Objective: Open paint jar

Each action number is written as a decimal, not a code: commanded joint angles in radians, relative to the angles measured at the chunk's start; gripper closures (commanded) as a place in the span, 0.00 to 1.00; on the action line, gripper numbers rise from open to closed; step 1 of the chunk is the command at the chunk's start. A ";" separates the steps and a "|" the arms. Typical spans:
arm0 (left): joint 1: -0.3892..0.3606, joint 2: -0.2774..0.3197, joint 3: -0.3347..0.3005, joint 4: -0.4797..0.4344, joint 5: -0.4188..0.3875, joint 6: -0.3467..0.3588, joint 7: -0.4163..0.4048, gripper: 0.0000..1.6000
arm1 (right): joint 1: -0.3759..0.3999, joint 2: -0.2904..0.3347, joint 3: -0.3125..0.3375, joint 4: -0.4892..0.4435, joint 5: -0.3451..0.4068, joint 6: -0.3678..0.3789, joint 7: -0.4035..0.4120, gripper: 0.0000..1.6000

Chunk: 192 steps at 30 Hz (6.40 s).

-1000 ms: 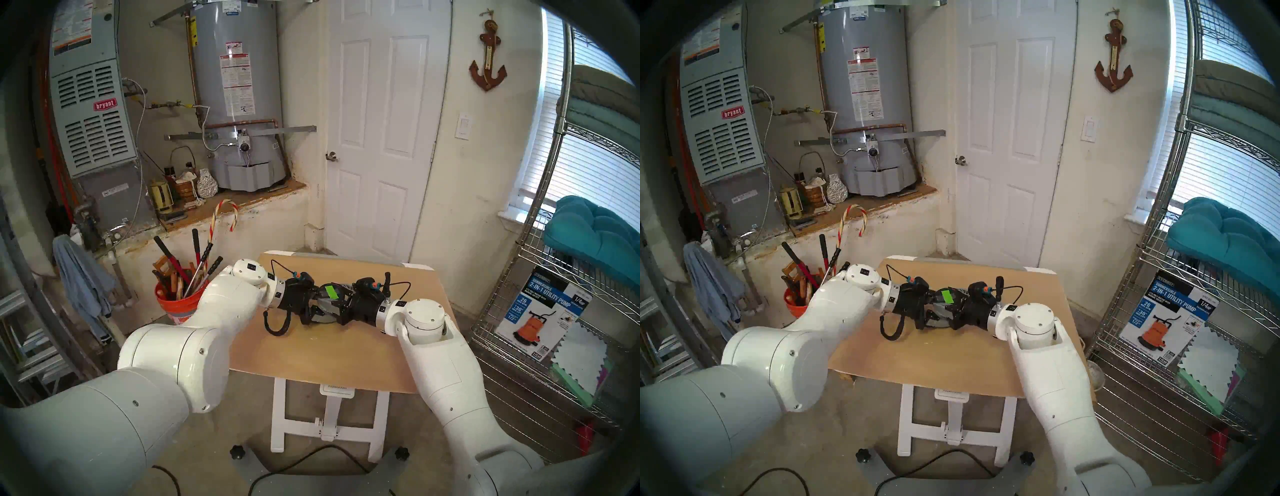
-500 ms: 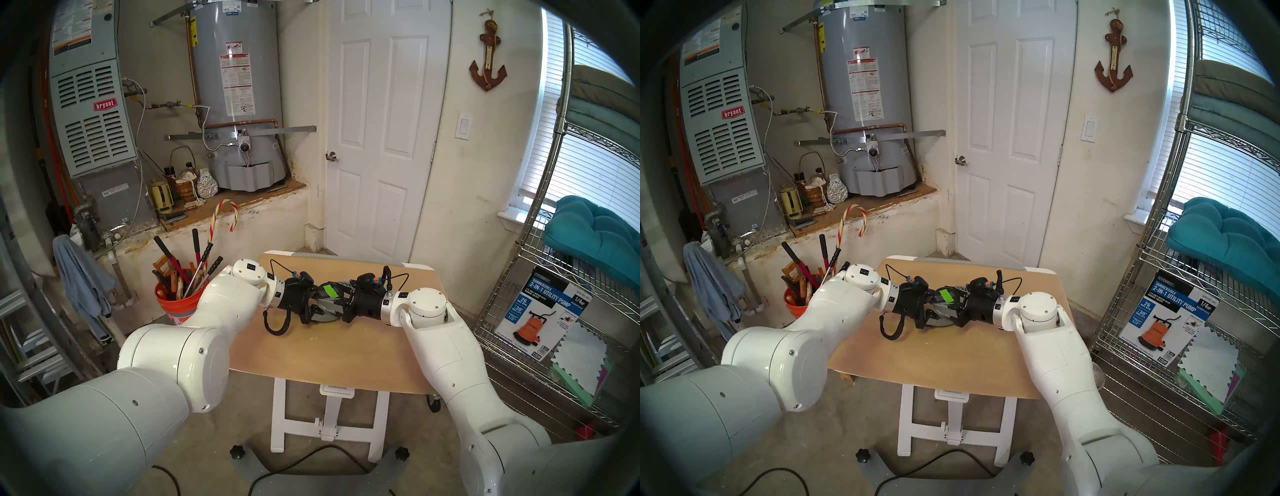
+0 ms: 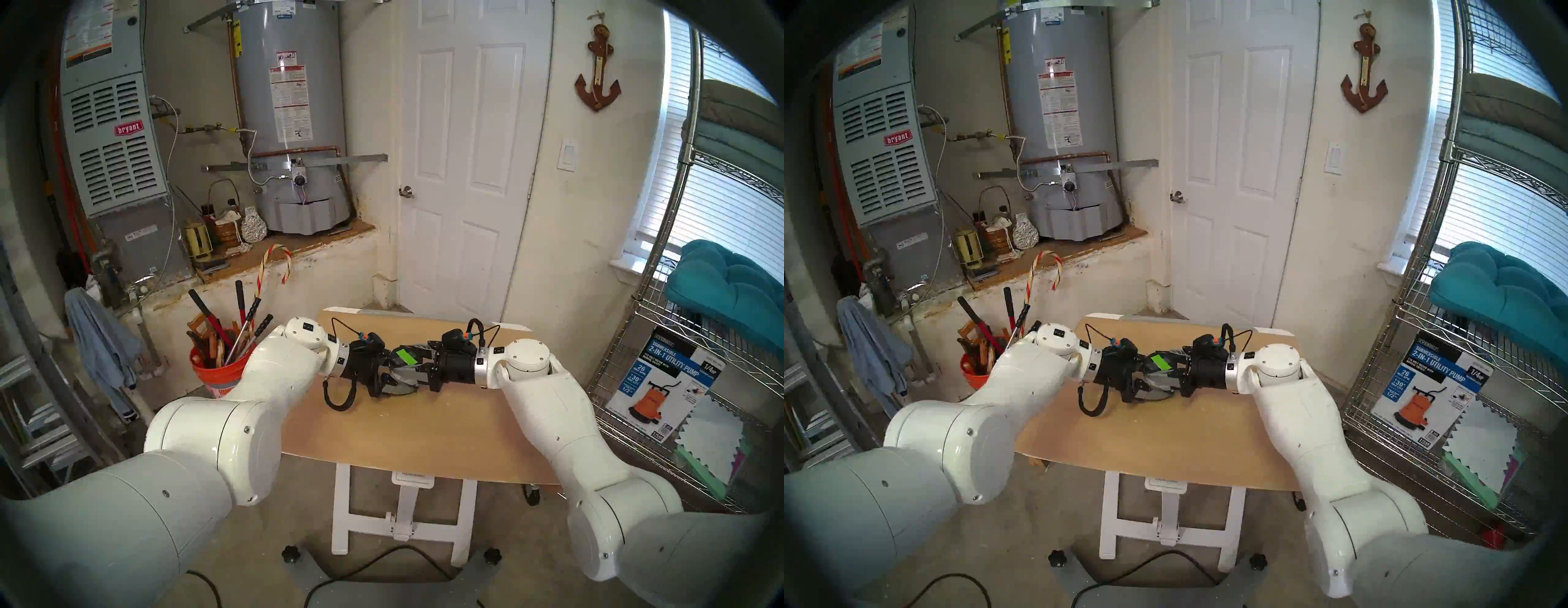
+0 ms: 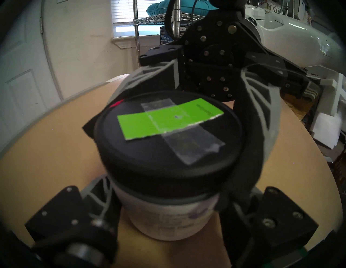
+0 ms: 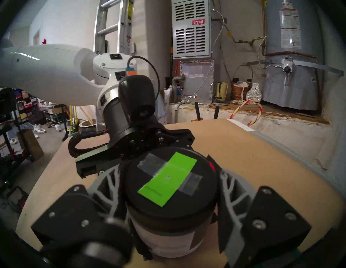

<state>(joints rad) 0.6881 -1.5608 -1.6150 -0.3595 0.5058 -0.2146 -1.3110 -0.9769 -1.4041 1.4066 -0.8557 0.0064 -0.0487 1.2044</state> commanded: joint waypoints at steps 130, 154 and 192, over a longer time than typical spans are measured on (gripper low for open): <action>-0.023 -0.007 -0.039 -0.012 0.036 -0.007 -0.007 1.00 | 0.376 -0.036 0.240 0.743 0.127 -0.362 0.069 0.00; -0.021 -0.008 -0.045 -0.011 0.040 -0.008 -0.007 1.00 | 0.346 0.031 0.246 0.749 0.111 -0.368 0.224 0.00; -0.023 -0.010 -0.053 -0.011 0.047 -0.008 -0.007 1.00 | 0.369 -0.030 0.274 0.731 0.125 -0.406 0.222 0.00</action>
<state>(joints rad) 0.6884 -1.5701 -1.6656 -0.3585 0.5561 -0.2207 -1.3182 -0.6448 -1.4041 1.6629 -0.1012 0.1103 -0.4355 1.4069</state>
